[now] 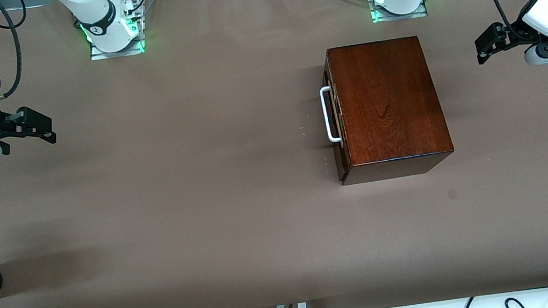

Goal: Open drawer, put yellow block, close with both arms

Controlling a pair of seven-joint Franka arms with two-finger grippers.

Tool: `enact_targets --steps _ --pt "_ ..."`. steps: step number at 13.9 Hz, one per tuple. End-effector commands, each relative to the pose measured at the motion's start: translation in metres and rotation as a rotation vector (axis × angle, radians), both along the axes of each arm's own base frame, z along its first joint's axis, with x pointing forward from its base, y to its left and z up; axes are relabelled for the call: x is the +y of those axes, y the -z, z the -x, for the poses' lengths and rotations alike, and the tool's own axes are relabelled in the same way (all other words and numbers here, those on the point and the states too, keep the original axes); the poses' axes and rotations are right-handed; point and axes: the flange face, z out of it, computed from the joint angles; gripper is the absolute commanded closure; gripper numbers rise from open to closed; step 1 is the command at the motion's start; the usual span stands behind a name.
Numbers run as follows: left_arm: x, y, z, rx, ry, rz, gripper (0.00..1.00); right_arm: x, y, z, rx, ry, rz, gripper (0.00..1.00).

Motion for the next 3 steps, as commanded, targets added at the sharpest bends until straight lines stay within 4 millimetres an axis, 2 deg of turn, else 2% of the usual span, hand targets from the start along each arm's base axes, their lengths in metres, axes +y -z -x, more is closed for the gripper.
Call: enact_targets --steps 1,3 --pt "-0.0002 -0.0084 0.0059 -0.013 -0.009 0.016 0.0 -0.0018 -0.0032 -0.0001 0.0 0.012 -0.014 0.0" --pt "-0.0002 -0.0083 0.006 -0.012 -0.009 0.016 0.0 -0.0018 -0.0032 -0.0001 0.0 0.012 -0.014 0.0"
